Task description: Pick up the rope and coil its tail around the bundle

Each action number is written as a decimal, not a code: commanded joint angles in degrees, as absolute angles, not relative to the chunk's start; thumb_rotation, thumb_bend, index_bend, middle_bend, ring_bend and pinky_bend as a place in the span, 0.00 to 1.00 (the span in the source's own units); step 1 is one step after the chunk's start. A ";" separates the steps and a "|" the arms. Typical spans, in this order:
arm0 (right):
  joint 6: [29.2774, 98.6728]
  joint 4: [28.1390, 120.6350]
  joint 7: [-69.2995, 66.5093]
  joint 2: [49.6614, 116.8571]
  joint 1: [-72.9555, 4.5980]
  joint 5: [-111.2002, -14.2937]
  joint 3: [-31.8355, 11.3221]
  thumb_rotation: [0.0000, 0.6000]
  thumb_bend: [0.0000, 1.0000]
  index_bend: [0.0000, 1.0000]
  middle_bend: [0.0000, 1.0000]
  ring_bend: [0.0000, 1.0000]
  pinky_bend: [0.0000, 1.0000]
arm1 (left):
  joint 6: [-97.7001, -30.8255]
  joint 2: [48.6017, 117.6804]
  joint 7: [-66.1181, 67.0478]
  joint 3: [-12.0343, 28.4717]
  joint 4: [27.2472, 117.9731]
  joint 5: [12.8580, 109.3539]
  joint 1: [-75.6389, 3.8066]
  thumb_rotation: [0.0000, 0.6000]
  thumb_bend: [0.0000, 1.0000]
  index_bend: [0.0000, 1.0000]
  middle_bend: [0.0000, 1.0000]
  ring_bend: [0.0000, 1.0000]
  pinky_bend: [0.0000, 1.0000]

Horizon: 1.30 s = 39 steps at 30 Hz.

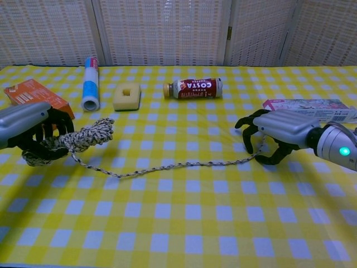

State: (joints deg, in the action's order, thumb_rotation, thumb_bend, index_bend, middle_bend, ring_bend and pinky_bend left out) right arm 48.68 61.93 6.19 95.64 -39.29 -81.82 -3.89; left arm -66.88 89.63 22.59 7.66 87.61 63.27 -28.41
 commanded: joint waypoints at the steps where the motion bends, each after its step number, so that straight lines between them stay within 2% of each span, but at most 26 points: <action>1: 48.72 61.86 6.24 95.72 -39.34 -81.77 -3.85 1.00 0.37 0.54 0.16 0.11 0.00 | -66.78 89.63 22.49 7.66 87.47 63.31 -28.40 1.00 0.59 0.58 0.59 0.57 0.52; 17: 48.78 61.68 6.09 95.78 -39.92 -81.58 -3.77 1.00 0.50 0.60 0.19 0.13 0.00 | -66.79 89.48 21.84 7.75 87.29 63.83 -28.23 1.00 0.59 0.58 0.59 0.57 0.52; 23: 51.56 65.17 5.87 93.01 -39.63 -83.07 -3.86 1.00 0.53 0.63 0.22 0.14 0.00 | -67.79 87.92 20.02 8.51 89.26 65.72 -28.14 1.00 0.59 0.58 0.59 0.57 0.52; 32: 59.82 82.63 3.09 81.67 -39.45 -91.31 -3.55 1.00 0.53 0.66 0.24 0.14 0.00 | -65.86 84.34 19.68 12.64 94.51 65.12 -31.09 1.00 0.59 0.58 0.59 0.57 0.52; 39: 63.15 95.48 4.73 74.35 -41.73 -95.00 -7.48 1.00 0.53 0.66 0.22 0.14 0.00 | -60.81 84.14 18.84 16.51 98.44 61.43 -35.77 1.00 0.59 0.58 0.59 0.57 0.52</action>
